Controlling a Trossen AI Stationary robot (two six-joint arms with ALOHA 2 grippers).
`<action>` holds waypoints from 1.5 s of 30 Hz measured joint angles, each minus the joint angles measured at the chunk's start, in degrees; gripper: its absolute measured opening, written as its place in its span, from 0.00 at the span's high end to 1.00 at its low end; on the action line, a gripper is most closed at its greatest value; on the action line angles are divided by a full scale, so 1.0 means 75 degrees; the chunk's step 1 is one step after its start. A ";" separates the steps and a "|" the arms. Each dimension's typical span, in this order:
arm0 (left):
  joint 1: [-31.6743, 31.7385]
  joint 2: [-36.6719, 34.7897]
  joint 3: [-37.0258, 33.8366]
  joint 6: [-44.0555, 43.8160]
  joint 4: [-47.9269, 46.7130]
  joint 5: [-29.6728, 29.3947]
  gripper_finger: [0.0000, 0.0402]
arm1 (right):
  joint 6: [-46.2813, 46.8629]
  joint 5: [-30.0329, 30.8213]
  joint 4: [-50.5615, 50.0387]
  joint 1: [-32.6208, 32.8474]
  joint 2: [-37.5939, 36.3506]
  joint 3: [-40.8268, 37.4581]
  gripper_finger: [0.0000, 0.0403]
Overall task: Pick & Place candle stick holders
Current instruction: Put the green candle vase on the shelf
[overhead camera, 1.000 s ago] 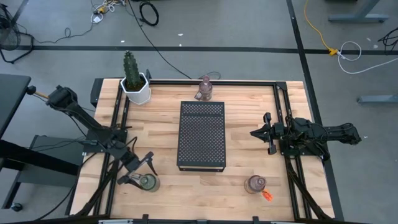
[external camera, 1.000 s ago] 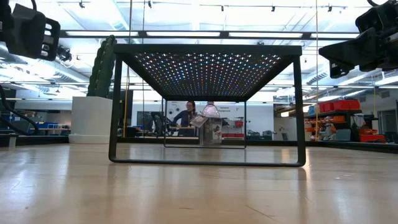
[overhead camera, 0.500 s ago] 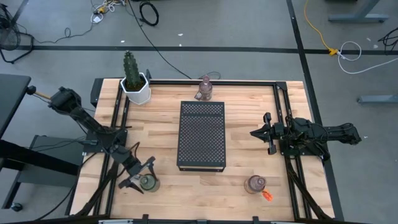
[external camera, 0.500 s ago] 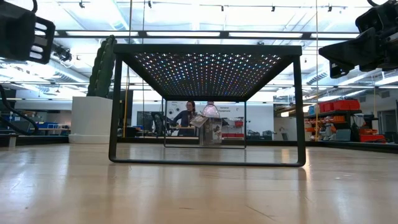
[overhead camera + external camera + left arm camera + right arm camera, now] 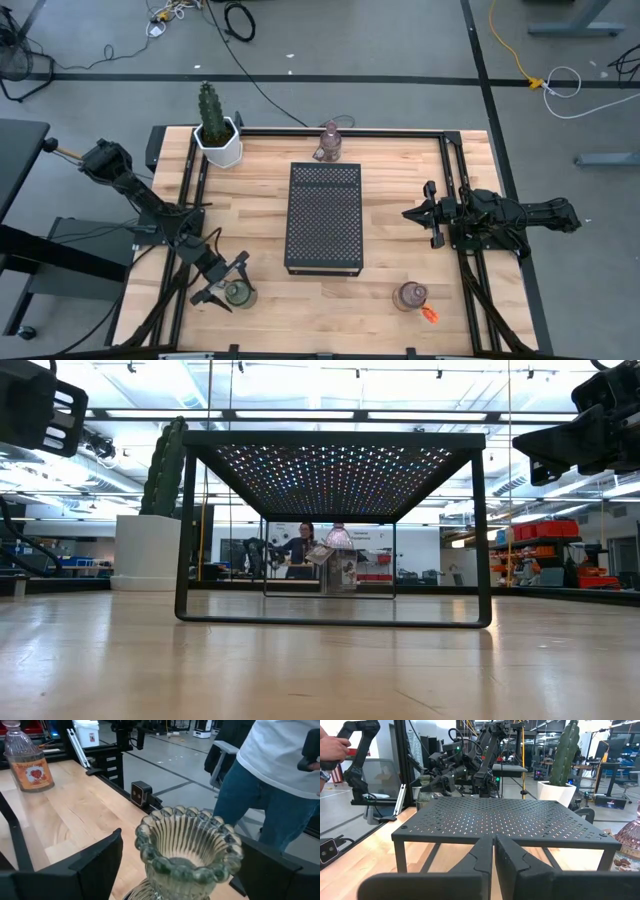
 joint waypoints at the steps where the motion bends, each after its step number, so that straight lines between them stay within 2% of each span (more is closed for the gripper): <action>1: 0.0000 0.0000 0.0000 0.0003 0.0000 0.0000 0.15 | 0.0000 0.0001 0.0001 0.0000 0.0000 -0.0002 0.94; 14: 0.0003 0.0000 0.0000 -0.0003 -0.0003 -0.0009 0.40 | 0.0000 0.0001 -0.0001 0.0000 0.0000 -0.0001 0.94; 23: 0.0006 0.0000 0.0000 -0.0003 -0.0003 -0.0017 0.54 | 0.0000 0.0000 0.0000 0.0000 0.0000 -0.0003 0.94; 36: 0.0006 -0.0009 0.0015 0.0009 0.0076 0.0029 0.68 | 0.0000 0.0003 0.0000 0.0000 0.0000 -0.0002 0.94; 45: 0.0006 -0.0009 0.0015 0.0008 0.0061 0.0043 0.66 | 0.0002 0.0003 -0.0002 0.0000 0.0000 -0.0001 0.94</action>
